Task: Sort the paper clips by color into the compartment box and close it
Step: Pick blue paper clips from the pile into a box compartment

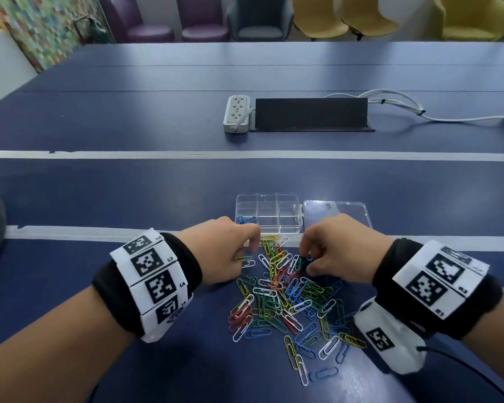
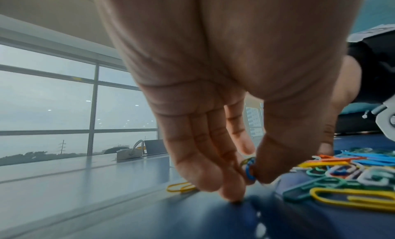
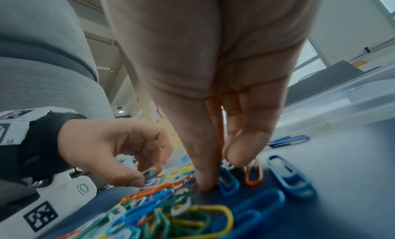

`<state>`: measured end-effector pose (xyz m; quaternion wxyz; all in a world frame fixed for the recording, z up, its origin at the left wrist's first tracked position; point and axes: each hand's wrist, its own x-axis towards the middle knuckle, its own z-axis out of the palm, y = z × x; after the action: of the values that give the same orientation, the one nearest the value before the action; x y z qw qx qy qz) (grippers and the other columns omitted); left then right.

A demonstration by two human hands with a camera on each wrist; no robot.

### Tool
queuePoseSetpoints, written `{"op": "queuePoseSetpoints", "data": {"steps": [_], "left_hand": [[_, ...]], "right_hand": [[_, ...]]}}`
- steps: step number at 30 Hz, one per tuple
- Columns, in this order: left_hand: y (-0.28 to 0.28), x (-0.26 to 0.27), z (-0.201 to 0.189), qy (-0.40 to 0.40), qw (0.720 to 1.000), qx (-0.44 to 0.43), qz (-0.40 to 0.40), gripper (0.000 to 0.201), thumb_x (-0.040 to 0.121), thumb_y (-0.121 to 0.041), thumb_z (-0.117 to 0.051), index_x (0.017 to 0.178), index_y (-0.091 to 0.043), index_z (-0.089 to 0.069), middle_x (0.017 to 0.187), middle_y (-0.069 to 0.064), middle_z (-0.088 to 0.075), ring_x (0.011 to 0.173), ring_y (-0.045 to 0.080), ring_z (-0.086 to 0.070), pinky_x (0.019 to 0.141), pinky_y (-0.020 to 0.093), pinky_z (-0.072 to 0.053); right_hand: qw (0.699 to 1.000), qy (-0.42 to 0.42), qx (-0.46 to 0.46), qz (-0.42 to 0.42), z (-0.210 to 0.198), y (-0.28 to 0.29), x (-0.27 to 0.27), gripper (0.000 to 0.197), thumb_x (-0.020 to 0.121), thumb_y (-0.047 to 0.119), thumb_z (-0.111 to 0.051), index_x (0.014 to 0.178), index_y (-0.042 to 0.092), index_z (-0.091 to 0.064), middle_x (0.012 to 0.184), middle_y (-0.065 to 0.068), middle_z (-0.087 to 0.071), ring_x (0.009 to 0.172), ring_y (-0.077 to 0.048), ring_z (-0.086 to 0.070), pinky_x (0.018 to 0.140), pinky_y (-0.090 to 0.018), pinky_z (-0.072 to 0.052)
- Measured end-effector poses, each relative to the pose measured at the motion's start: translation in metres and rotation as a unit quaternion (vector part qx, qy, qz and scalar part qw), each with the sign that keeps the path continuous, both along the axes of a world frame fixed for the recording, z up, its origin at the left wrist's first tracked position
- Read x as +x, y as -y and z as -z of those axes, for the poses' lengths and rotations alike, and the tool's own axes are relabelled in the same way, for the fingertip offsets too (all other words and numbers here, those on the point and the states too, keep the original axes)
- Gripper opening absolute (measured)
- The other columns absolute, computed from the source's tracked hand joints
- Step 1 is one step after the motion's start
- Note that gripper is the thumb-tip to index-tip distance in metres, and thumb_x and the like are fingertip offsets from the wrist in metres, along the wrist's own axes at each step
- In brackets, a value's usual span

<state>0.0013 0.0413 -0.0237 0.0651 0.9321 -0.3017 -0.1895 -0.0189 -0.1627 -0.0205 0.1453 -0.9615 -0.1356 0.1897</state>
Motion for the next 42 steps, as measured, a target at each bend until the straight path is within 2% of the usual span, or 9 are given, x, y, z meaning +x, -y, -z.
{"op": "queuePoseSetpoints", "data": {"steps": [3, 11, 16, 20, 24, 28, 32, 36, 42], "left_hand": [[-0.001, -0.001, -0.002, -0.013, 1.0, -0.027, -0.007, 0.035, 0.074, -0.007, -0.05, 0.106, -0.021, -0.049, 0.067, -0.009, -0.048, 0.059, 0.005, -0.042, 0.065, 0.025, -0.039], [-0.004, 0.001, 0.002, -0.015, 0.996, -0.08, -0.029, 0.044, 0.076, -0.004, -0.049, 0.116, -0.024, -0.048, 0.077, -0.01, -0.059, 0.058, -0.005, -0.051, 0.062, 0.008, -0.036], [-0.01, -0.001, -0.001, -0.006, 0.995, -0.093, -0.028, 0.041, 0.078, -0.006, -0.05, 0.116, -0.021, -0.048, 0.075, -0.008, -0.056, 0.058, -0.001, -0.046, 0.066, 0.016, -0.039], [-0.012, 0.0, 0.0, 0.002, 0.997, -0.075, -0.02, 0.03, 0.082, -0.008, -0.049, 0.107, -0.021, -0.059, 0.081, -0.005, -0.06, 0.064, 0.004, -0.047, 0.069, 0.017, -0.039], [-0.011, 0.0, 0.001, -0.007, 0.998, -0.059, -0.023, 0.028, 0.084, -0.007, -0.048, 0.102, -0.021, -0.064, 0.085, -0.007, -0.059, 0.077, 0.01, -0.05, 0.075, 0.017, -0.039], [-0.002, -0.004, -0.002, -0.027, 0.996, -0.075, -0.048, 0.023, 0.085, -0.004, -0.04, 0.079, -0.026, -0.046, 0.074, -0.004, -0.055, 0.06, 0.007, -0.044, 0.062, 0.022, -0.034], [0.014, -0.01, -0.001, -0.032, 0.996, -0.06, -0.057, 0.027, 0.087, -0.011, -0.035, 0.065, -0.025, -0.027, 0.062, -0.005, -0.038, 0.057, 0.012, -0.034, 0.061, 0.028, -0.028], [0.027, -0.018, -0.005, -0.015, 0.998, -0.061, -0.022, 0.027, 0.081, -0.033, -0.051, 0.065, -0.024, -0.03, 0.061, -0.004, -0.042, 0.061, 0.019, -0.038, 0.06, 0.028, -0.032], [0.049, -0.027, -0.006, 0.037, 0.998, 0.018, 0.046, 0.02, 0.082, -0.041, -0.059, 0.09, -0.023, -0.06, 0.069, -0.009, -0.046, 0.077, 0.018, -0.047, 0.065, 0.026, -0.037]], "right_hand": [[1.0, 0.004, 0.004, -0.009, 0.001, -0.001, -0.001, 0.019, 0.075, 0.022, -0.073, 0.093, 0.016, -0.074, 0.084, 0.001, -0.072, 0.072, -0.01, -0.055, 0.073, -0.021, -0.047], [1.0, 0.009, 0.021, -0.011, 0.0, 0.001, -0.003, 0.012, 0.078, 0.023, -0.07, 0.089, 0.019, -0.074, 0.057, 0.017, -0.05, 0.058, -0.005, -0.049, 0.054, -0.008, -0.034], [1.0, 0.017, 0.018, -0.018, 0.0, 0.002, -0.005, 0.013, 0.079, 0.019, -0.061, 0.082, 0.016, -0.073, 0.059, 0.013, -0.056, 0.06, -0.008, -0.054, 0.058, -0.011, -0.041], [0.999, 0.024, 0.024, 0.007, -0.005, 0.004, -0.003, 0.016, 0.08, 0.019, -0.059, 0.084, 0.016, -0.074, 0.055, 0.016, -0.053, 0.066, -0.01, -0.056, 0.065, -0.017, -0.046], [0.999, 0.046, 0.008, 0.025, -0.006, 0.008, -0.001, 0.02, 0.084, 0.02, -0.055, 0.093, 0.019, -0.073, 0.072, 0.005, -0.064, 0.077, -0.014, -0.059, 0.08, -0.023, -0.049], [0.998, 0.061, 0.008, -0.017, -0.007, 0.004, -0.006, 0.02, 0.086, 0.019, -0.055, 0.098, 0.024, -0.07, 0.074, 0.006, -0.06, 0.072, -0.011, -0.051, 0.07, -0.018, -0.038], [0.997, 0.035, -0.007, -0.07, -0.005, -0.006, -0.007, 0.022, 0.085, 0.017, -0.06, 0.102, 0.024, -0.071, 0.085, 0.001, -0.067, 0.071, -0.015, -0.05, 0.064, -0.019, -0.037], [0.995, 0.057, -0.022, -0.076, -0.003, -0.005, -0.005, 0.017, 0.08, 0.016, -0.059, 0.089, 0.019, -0.072, 0.09, -0.001, -0.071, 0.086, -0.02, -0.063, 0.075, -0.027, -0.049], [0.997, 0.074, 0.008, -0.015, -0.014, 0.01, -0.007, 0.018, 0.079, 0.016, -0.056, 0.093, 0.021, -0.064, 0.071, 0.009, -0.06, 0.072, -0.012, -0.053, 0.071, -0.02, -0.042]]}}
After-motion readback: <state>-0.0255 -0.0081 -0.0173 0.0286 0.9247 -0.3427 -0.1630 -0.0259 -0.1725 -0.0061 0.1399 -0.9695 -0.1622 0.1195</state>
